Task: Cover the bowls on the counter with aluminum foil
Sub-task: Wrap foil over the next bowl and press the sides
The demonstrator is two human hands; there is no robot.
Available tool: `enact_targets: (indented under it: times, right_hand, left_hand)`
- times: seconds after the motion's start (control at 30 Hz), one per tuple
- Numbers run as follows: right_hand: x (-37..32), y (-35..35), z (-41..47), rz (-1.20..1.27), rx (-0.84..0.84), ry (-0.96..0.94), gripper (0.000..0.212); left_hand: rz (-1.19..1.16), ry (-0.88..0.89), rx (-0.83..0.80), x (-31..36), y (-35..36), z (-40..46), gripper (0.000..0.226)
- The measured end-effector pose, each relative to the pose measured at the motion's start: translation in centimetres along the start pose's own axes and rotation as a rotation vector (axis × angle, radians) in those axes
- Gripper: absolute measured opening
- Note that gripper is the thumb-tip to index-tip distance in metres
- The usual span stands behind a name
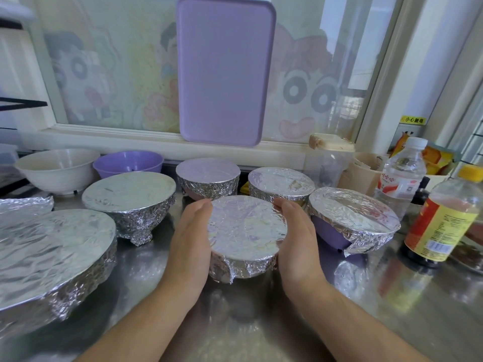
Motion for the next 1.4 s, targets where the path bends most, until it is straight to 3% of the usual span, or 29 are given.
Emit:
enact_targets:
  times: [0.1,0.27,0.4,0.53,0.73,0.87,1.0,1.13,1.23,1.4]
  right_hand:
    - [0.0,0.0,0.0,0.008,-0.011,0.002,0.035]
    - [0.2,0.0,0.1,0.035,-0.059,0.014,0.029]
    - [-0.2,-0.1,-0.1,0.076,-0.045,0.010,0.020]
    - [0.0,-0.2,0.0,0.066,-0.058,0.016,0.028]
    - [0.6,0.0,0.5,0.019,-0.096,-0.012,0.027]
    - [0.8,0.1,0.5,0.047,-0.085,-0.002,0.041]
    - [0.9,0.1,0.4,0.082,-0.087,0.014,0.023]
    - [1.0,0.2,0.6,0.119,-0.107,0.036,0.024]
    - [1.2,0.5,0.8,0.111,-0.140,0.035,0.038]
    - [1.7,0.2,1.2,0.133,-0.114,0.043,0.020]
  left_hand:
    - [0.053,-0.043,-0.049,-0.2,-0.2,0.3,0.056]
    - [0.396,0.000,-0.293,1.2,-0.3,0.7,0.138]
    - [0.468,-0.027,-0.477,1.5,-0.4,0.7,0.162]
    - [0.480,-0.034,-0.545,1.3,-0.7,0.6,0.164]
    - [0.474,0.015,-0.509,1.0,-0.9,0.4,0.161]
    - [0.453,0.016,-0.498,0.6,-1.2,0.5,0.163]
    - [0.436,-0.027,-0.534,0.4,-1.4,0.6,0.166]
    - [0.399,-0.088,-0.597,-0.6,-1.6,0.6,0.137]
    - [0.423,-0.103,-0.614,-1.1,-1.7,0.8,0.133]
    - [0.503,-0.099,-0.599,-1.4,-1.9,1.0,0.127]
Point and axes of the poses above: each hand's wrist, its own z-axis towards the middle knuckle, its own y-axis out of the palm, x = y × z, the point moved 6 cm from there along z, towards the middle knuckle, and after that the axes turned 15 degrees about -z, right-handed, at the moved point
